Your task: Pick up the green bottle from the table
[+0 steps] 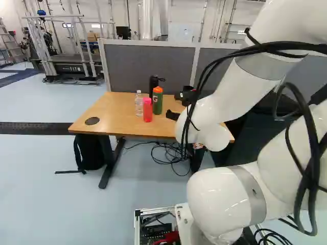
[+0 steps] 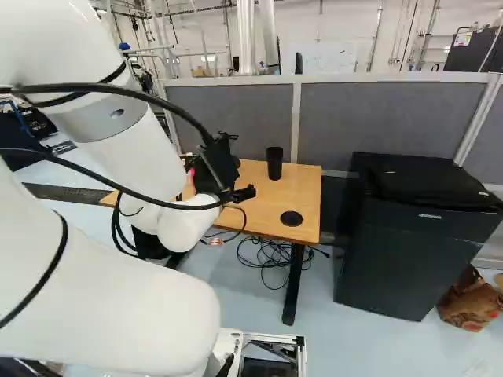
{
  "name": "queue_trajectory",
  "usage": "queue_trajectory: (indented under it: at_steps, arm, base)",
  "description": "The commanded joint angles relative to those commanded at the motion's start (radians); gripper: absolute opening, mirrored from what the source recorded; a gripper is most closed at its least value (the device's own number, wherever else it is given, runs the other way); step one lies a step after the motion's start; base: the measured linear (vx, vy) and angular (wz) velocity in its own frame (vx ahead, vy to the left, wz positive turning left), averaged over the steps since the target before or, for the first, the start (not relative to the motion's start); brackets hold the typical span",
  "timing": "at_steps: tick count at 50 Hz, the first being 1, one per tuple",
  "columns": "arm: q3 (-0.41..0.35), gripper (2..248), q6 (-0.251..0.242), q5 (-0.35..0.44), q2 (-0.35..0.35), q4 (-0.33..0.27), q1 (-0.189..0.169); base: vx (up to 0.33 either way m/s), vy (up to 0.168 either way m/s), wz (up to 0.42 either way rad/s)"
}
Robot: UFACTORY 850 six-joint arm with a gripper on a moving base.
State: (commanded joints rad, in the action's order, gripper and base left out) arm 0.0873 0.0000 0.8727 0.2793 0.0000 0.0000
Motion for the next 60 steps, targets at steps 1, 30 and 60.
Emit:
queue_trajectory:
  at_steps: [1, 30, 60]
  arm:
    - [0.000, 247, 0.000, 0.000, 0.000, 0.000, 0.000]
    - [0.010, 247, 0.000, 0.000, -0.012, -0.001, -0.012]
    - [0.110, 247, 0.000, 0.000, -0.125, -0.306, -0.038]
  base:
    - [0.176, -0.163, 0.009]
    - [0.081, -0.100, 0.004]
    - [0.000, 0.000, 0.000]
